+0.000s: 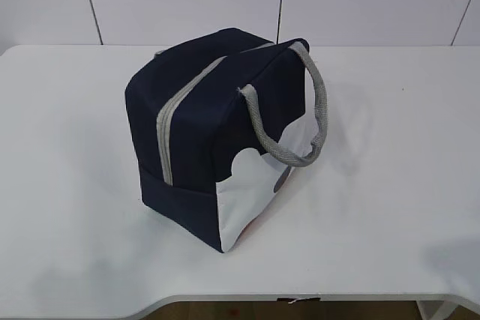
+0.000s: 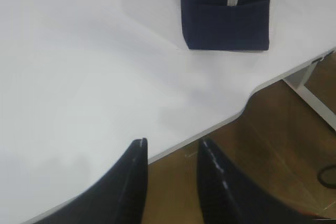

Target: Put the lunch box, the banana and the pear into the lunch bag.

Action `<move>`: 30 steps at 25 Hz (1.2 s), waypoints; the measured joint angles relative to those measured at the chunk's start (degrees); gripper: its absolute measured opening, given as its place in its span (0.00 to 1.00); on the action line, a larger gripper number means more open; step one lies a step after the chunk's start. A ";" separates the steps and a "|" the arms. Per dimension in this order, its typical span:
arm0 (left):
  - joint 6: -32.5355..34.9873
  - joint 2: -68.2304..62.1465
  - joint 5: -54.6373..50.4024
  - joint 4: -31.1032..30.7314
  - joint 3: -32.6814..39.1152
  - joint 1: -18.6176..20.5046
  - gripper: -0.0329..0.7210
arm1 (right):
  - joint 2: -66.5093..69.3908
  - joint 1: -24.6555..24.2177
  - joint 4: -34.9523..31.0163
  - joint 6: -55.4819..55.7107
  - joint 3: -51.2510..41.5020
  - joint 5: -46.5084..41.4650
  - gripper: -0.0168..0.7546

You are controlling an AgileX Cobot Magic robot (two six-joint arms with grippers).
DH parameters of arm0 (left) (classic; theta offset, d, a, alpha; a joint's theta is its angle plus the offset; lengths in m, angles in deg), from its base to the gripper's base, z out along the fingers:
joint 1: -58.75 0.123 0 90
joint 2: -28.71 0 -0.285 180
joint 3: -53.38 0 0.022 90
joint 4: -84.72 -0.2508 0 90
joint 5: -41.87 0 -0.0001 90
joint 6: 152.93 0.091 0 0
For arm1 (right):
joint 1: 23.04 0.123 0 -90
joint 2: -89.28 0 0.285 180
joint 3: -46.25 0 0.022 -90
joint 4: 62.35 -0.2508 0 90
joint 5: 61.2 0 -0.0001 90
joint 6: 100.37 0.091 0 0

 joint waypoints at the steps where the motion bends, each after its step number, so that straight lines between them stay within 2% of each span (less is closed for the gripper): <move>1: 0.00 0.00 0.00 0.00 0.00 1.32 0.37 | 0.00 -1.10 0.00 0.00 0.00 0.00 0.52; 6: 0.00 0.00 0.00 0.00 0.00 10.67 0.37 | 0.00 -8.02 0.00 0.00 0.00 0.09 0.52; 9: 0.00 0.00 0.00 0.00 0.00 15.74 0.37 | 0.00 -10.23 0.00 0.00 0.00 0.09 0.52; 13: 0.00 0.00 0.00 0.00 0.00 19.25 0.37 | 0.00 -11.18 0.00 0.00 0.00 0.09 0.52; 30: 0.00 0.00 0.00 0.00 0.00 20.39 0.37 | 0.00 -11.18 0.00 0.00 0.00 0.09 0.52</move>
